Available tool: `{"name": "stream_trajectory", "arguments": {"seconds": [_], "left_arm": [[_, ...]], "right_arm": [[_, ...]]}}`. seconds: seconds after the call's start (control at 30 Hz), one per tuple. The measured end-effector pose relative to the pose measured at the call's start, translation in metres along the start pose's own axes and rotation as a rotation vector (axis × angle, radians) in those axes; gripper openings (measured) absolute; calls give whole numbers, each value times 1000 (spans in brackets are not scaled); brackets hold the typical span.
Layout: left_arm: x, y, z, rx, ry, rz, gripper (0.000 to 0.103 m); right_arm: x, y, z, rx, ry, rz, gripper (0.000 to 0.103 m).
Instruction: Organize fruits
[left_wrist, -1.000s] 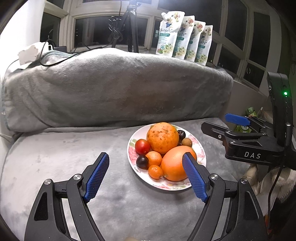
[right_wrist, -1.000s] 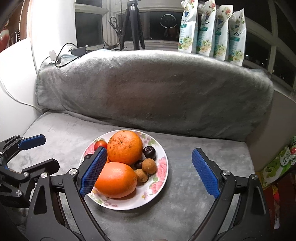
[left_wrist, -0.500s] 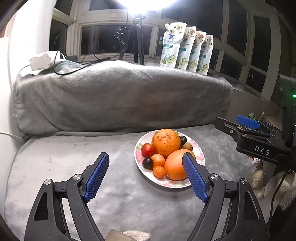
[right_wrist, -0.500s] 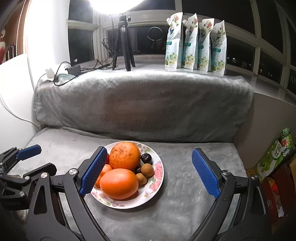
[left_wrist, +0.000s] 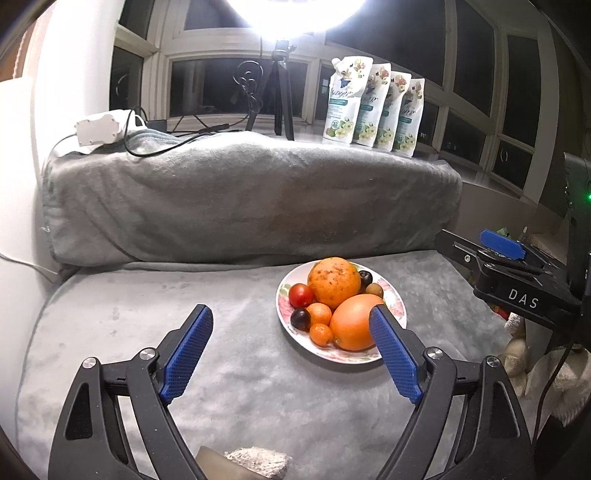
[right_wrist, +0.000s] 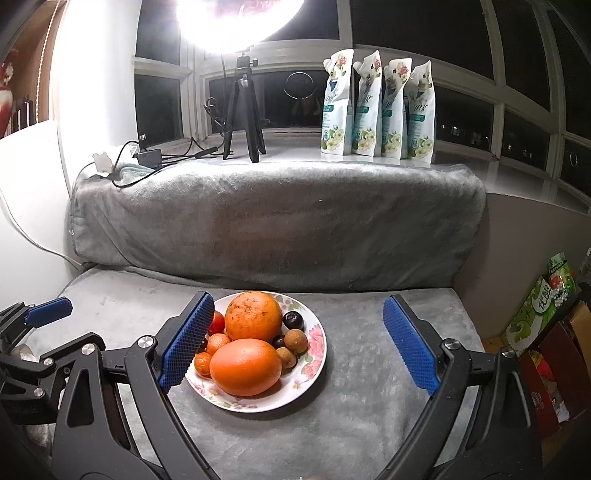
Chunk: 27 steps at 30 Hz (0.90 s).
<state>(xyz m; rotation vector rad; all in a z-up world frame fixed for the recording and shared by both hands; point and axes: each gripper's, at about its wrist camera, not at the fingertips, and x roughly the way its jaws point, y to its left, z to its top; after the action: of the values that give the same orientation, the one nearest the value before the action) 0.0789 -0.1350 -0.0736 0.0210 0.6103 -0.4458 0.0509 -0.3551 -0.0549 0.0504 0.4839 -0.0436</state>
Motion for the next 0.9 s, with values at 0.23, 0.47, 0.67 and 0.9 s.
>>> {"name": "stream_trajectory", "arguments": {"seconds": [0.23,0.47,0.67,0.9], "left_arm": [[-5,0,0,0,-5,4,87],[-10,-2,-1,15,-20,29,89],[-11,-2,-1,18,-25,40,89],[-13,-3,-1,14,-26,37,89]], "right_arm": [[-8,2,1,-9,-28,-14,95],[-11,3,1,-10,-31,-16,95],[-12,3,1,-10,-30,-14,95],[-17,5,0,-13,-41,-13,103]]}}
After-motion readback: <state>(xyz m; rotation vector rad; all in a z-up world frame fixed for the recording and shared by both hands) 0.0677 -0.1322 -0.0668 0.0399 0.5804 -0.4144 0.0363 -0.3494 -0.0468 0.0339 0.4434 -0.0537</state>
